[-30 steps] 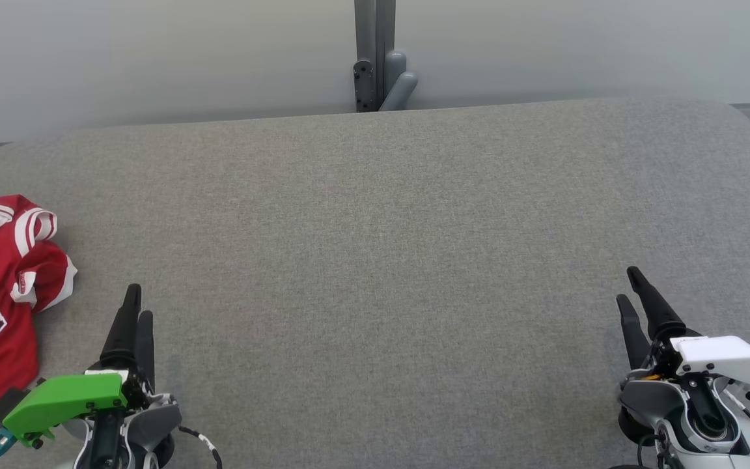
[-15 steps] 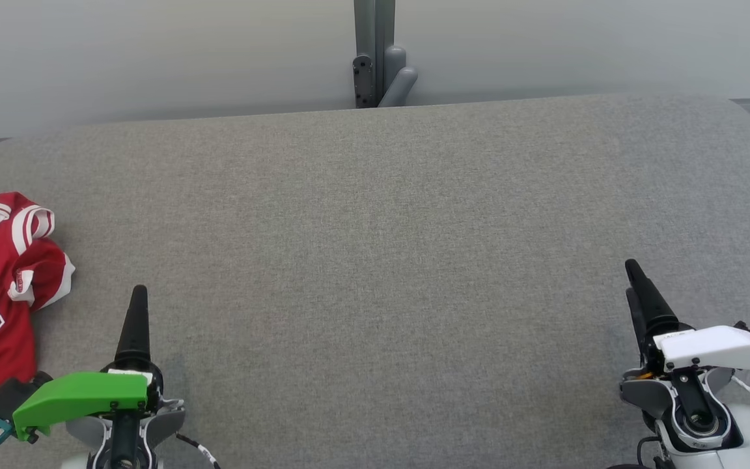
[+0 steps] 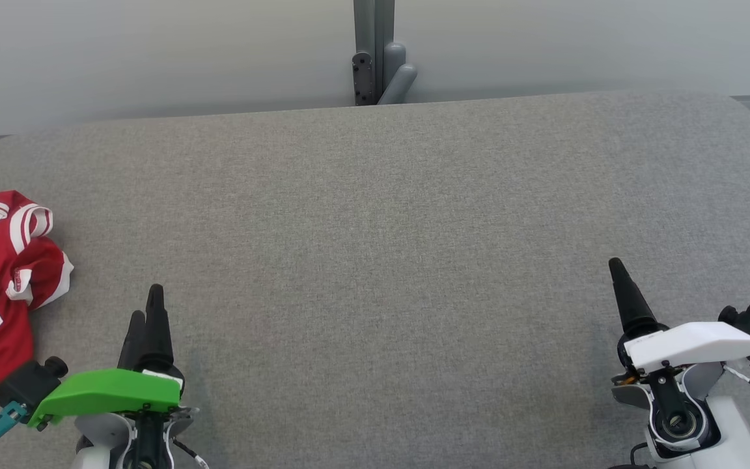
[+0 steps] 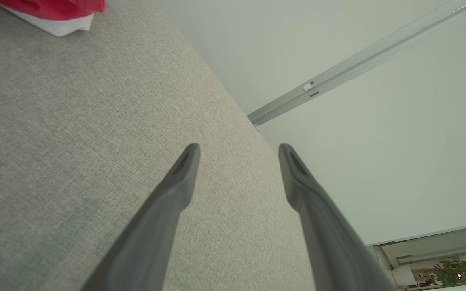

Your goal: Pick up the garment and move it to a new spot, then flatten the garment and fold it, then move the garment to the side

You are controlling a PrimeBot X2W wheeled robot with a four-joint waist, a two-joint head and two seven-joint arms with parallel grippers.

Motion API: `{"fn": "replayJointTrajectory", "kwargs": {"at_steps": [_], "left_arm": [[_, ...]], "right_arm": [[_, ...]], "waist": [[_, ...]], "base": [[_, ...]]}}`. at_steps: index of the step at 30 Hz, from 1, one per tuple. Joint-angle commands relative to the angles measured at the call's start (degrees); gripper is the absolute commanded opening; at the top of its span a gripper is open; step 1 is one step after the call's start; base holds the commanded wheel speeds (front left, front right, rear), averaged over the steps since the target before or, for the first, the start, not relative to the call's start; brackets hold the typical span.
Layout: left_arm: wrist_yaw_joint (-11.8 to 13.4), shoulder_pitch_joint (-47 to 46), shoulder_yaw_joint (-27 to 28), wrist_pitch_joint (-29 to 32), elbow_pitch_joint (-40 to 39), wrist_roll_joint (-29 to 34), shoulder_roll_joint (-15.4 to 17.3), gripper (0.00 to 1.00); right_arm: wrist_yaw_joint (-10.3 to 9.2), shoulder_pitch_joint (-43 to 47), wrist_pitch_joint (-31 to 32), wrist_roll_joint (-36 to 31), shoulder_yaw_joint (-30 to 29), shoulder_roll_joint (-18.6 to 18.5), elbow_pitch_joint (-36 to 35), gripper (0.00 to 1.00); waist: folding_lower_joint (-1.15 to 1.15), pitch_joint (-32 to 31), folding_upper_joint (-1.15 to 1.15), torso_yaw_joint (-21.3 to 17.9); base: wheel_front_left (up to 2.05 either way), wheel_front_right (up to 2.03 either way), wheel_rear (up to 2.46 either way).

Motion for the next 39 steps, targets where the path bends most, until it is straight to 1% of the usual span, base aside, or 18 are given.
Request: {"fn": "replayJointTrajectory", "kwargs": {"at_steps": [1, 14, 23, 32, 39], "left_arm": [[-0.4, -1.2, 0.0, -0.5, -0.5, 2.1, 0.4, 1.0], [-0.4, -0.8, -1.6, -3.0, 0.2, 14.2, 0.5, 1.0], [-0.4, -0.8, -3.6, -4.6, 0.7, 22.3, 1.0, 1.0], [-0.1, -0.8, -5.3, -6.1, 1.5, 28.5, 1.4, 1.0], [0.8, -0.7, -7.1, -7.0, 2.0, 33.6, 1.9, 1.0]], "right_arm": [[0.02, -1.5, -0.6, -1.8, 0.2, -0.3, -1.0, 1.0], [0.03, -0.9, -3.5, -13.5, 1.9, -0.2, -1.1, 1.0], [0.03, -0.6, -5.5, -21.5, 3.0, -0.5, -1.1, 1.0], [0.03, -0.5, -7.1, -27.8, 4.4, -0.9, -1.9, 1.0], [0.04, 0.1, -8.3, -33.2, 4.7, -0.9, -1.9, 1.0]], "waist": [[0.0, 0.0, 0.0, 0.0], [0.0, 0.2, 0.0, -0.1], [0.0, 0.4, -0.01, -0.3], [0.0, 0.5, -0.01, -0.3], [0.0, 0.5, -0.01, -0.2]], "base": [[0.0, 0.0, 0.0], [0.0, 0.0, 0.0], [0.0, 0.0, 0.0], [0.0, 0.0, 0.0], [0.0, 0.0, 0.0]]}}
